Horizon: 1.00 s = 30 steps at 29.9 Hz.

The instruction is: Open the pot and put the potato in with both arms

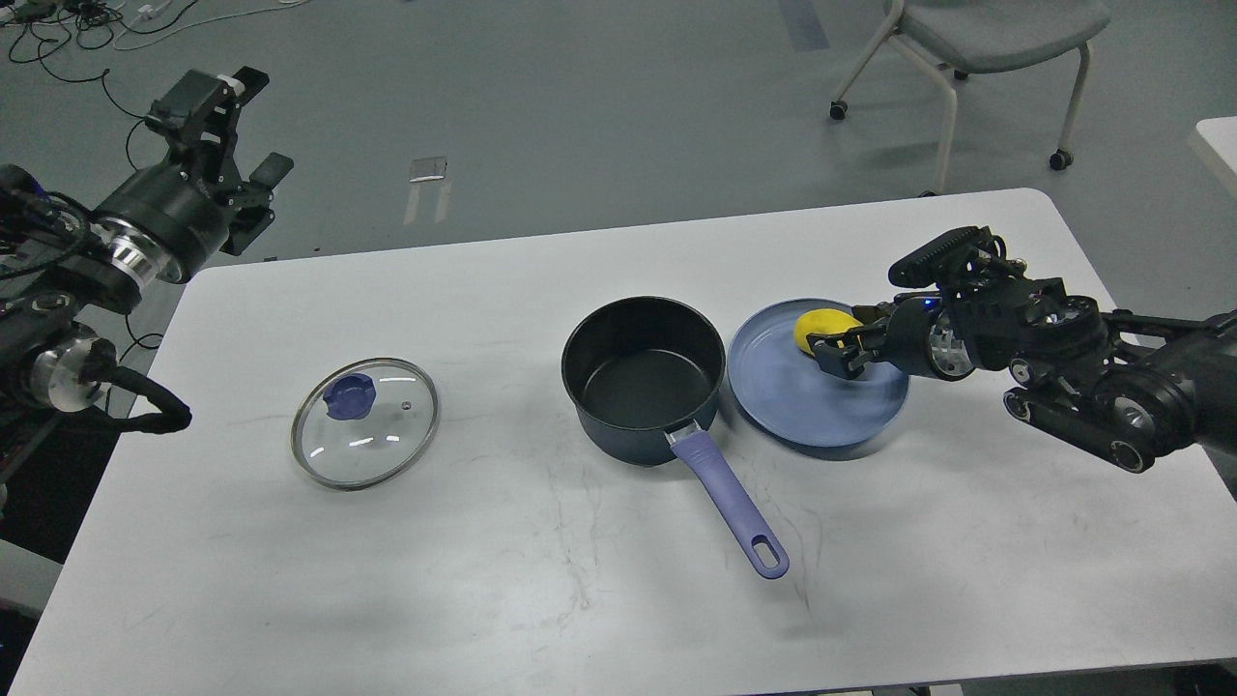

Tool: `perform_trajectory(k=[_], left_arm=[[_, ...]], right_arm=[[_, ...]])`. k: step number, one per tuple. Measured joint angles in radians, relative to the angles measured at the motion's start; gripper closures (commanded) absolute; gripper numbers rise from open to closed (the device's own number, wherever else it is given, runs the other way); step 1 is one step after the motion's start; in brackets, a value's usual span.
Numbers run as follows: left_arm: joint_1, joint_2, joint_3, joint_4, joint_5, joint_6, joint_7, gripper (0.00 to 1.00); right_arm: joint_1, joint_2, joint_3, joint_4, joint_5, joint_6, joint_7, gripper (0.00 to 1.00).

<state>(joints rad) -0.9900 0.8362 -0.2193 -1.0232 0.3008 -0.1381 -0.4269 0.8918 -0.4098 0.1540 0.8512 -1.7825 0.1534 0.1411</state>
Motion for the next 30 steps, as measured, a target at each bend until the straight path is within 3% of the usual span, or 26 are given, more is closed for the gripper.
perform_trajectory(k=[8,17,21,30], left_arm=[[0.014,0.0,0.0,0.0,0.0,0.005,0.0,0.02],[0.014,0.002,0.0,0.001,0.0,0.008,-0.001,0.02],[0.014,0.004,0.0,0.001,0.0,0.008,-0.001,0.02],[0.011,0.016,0.0,0.001,0.0,0.008,-0.001,0.02]], right_arm=[[0.0,0.017,-0.003,-0.003,0.0,-0.002,0.0,0.44],[0.009,0.048,0.004,-0.003,0.006,-0.028,0.0,0.45],[0.097,0.064,0.012,0.01,0.014,-0.035,0.0,0.45],[0.261,0.266,0.0,0.029,0.051,-0.023,0.008,0.44]])
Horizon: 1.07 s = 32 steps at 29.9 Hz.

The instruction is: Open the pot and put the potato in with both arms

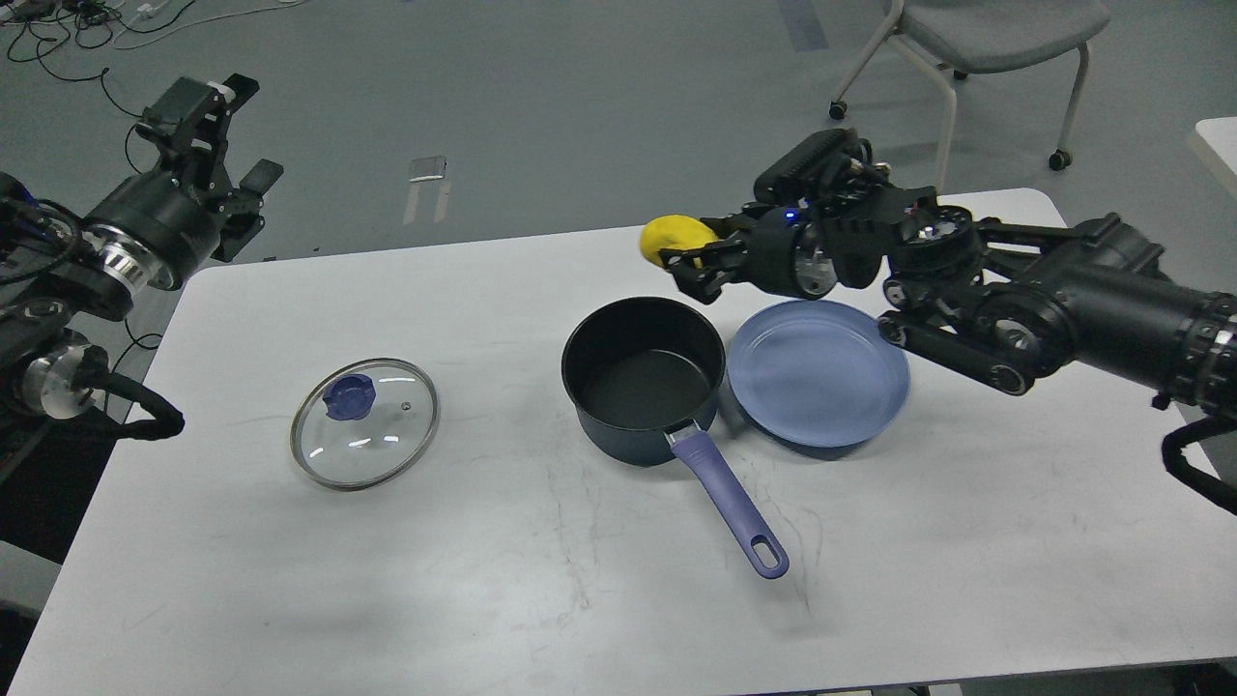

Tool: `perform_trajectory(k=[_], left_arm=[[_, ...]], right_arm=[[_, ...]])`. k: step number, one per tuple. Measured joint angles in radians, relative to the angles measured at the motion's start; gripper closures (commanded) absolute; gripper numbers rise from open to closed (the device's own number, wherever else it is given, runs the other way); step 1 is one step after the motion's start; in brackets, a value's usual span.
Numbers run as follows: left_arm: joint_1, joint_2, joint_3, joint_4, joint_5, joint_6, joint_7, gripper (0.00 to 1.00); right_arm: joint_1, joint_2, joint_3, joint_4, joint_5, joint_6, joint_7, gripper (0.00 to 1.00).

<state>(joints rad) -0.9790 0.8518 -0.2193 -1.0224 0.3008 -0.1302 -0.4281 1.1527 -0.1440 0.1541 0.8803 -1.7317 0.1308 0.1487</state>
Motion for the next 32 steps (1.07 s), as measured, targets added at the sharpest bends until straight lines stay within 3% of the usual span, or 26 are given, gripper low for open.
perform_trajectory(k=[2,3,4,6,16,20,30,32], left_arm=[[0.0,0.0,0.0,-0.001,0.0,0.0,0.0,0.02],[0.0,0.0,0.0,0.0,0.0,0.0,0.0,0.02],[0.0,0.0,0.0,0.0,0.0,0.0,0.0,0.02],[-0.002,-0.001,0.0,0.0,0.0,0.0,0.0,0.02],[-0.007,-0.012,-0.002,-0.001,0.0,0.006,0.002,0.02],[-0.009,-0.014,-0.01,-0.002,-0.002,0.002,0.0,0.02],[0.005,-0.081,-0.059,-0.004,-0.023,-0.011,-0.007,0.02],[0.01,-0.1,-0.066,-0.005,-0.023,-0.01,-0.007,0.02]], right_arm=[[0.004,0.051,-0.017,-0.003,0.011,0.006,0.0,0.35],[0.003,0.065,-0.029,-0.004,0.013,0.007,0.0,0.19],[0.0,0.078,-0.042,-0.005,0.014,0.008,0.0,0.1],[-0.005,0.085,-0.069,-0.005,0.016,0.014,-0.001,0.0],[-0.012,0.004,-0.084,0.019,0.075,0.091,-0.003,0.0],[-0.012,-0.007,0.02,0.01,0.178,0.087,-0.013,0.0],[-0.054,-0.007,0.351,-0.009,1.145,0.086,-0.089,0.0],[-0.085,-0.007,0.416,-0.012,1.218,0.086,-0.09,0.0]])
